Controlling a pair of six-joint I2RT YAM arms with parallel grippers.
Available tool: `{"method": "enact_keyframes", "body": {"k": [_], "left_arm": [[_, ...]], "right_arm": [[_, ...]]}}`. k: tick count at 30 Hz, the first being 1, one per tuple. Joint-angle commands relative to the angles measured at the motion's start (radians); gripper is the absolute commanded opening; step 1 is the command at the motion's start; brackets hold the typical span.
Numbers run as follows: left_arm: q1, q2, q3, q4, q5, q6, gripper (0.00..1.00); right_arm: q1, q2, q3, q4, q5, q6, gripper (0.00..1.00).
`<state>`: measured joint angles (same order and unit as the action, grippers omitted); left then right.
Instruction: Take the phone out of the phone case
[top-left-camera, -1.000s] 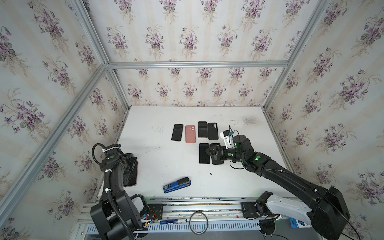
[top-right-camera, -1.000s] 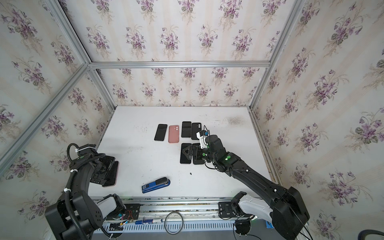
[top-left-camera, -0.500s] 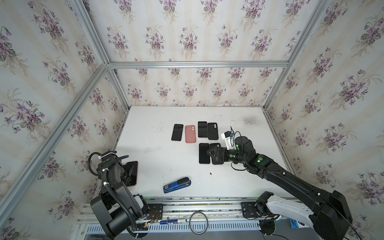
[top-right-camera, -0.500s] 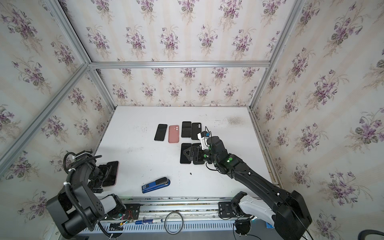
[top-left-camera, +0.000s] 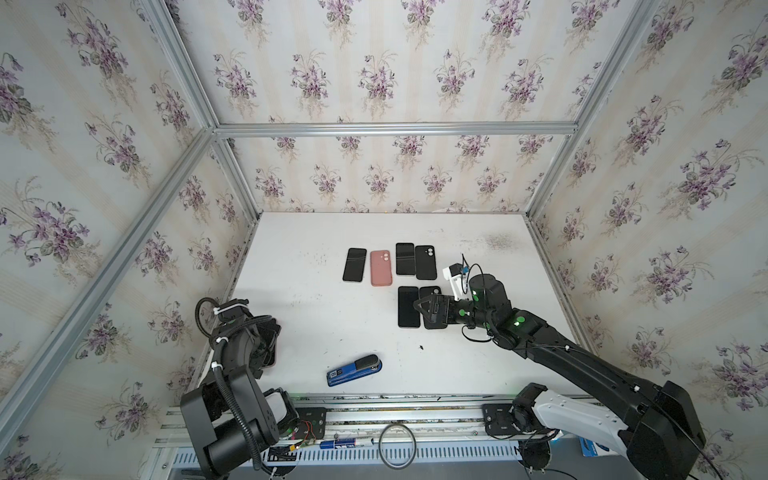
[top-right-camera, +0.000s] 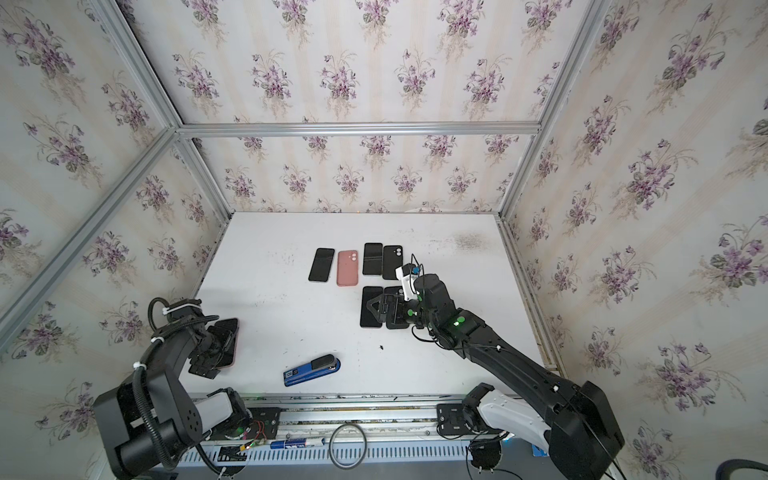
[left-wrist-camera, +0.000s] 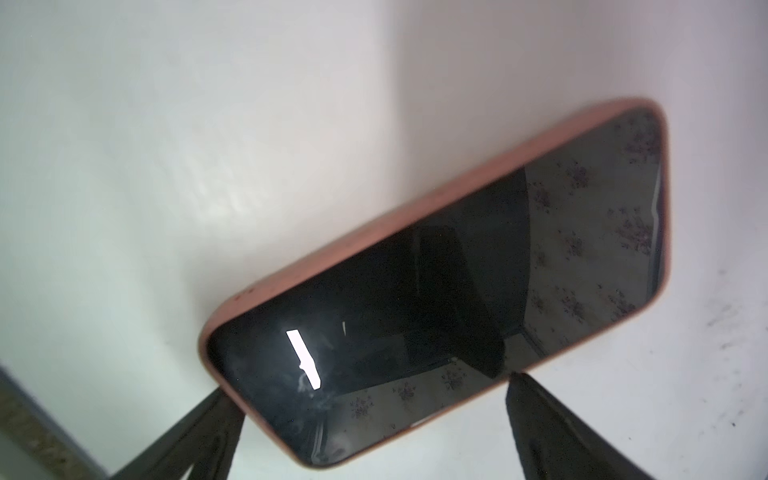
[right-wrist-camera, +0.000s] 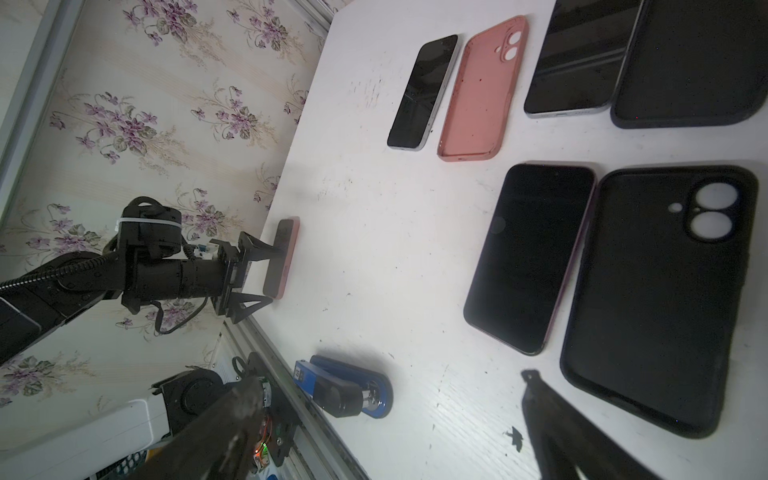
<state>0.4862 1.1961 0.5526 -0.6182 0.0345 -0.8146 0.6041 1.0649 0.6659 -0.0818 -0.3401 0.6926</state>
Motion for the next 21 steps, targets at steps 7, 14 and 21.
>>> {"method": "enact_keyframes", "body": {"k": [7, 14, 21], "left_arm": [[-0.053, -0.086, 0.018, 0.075, 0.048, 0.043, 1.00], [-0.139, -0.260, 0.071, -0.056, -0.033, 0.190, 1.00], [-0.173, -0.166, 0.185, -0.091, -0.206, 0.283, 1.00]], "right_arm": [[0.000, 0.000, -0.023, 0.066, -0.020, 0.027, 0.99], [-0.002, -0.019, -0.038, 0.073, -0.018, 0.024, 0.99], [-0.001, -0.009, -0.045, 0.104, -0.051, 0.017, 1.00]]}}
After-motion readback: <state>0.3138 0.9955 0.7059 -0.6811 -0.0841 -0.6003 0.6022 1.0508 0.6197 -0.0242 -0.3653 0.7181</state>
